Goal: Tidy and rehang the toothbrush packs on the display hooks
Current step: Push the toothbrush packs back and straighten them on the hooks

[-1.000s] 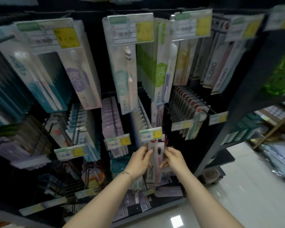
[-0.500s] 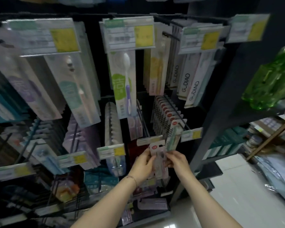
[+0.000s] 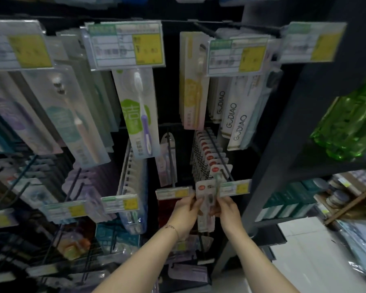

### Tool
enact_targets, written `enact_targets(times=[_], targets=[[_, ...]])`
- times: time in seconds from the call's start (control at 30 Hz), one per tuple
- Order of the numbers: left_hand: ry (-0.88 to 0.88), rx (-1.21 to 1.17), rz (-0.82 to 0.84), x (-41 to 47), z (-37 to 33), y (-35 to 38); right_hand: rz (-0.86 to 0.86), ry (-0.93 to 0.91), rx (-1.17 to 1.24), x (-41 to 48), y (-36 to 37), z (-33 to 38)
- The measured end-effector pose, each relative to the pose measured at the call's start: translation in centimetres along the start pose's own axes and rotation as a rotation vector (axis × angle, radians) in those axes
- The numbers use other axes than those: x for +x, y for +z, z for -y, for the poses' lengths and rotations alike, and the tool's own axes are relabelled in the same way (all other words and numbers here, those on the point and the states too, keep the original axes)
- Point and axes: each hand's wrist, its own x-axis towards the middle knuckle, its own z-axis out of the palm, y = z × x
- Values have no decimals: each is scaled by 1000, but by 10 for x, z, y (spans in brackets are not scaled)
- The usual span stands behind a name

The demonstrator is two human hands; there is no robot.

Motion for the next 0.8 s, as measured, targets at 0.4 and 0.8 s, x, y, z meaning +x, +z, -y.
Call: enact_targets(times=[0.4, 0.8], targets=[[49, -51, -59, 13, -31, 21, -47, -273, -172, 0, -9, 10], [35, 84, -19, 21, -32, 22, -91, -225, -208, 7, -2, 1]])
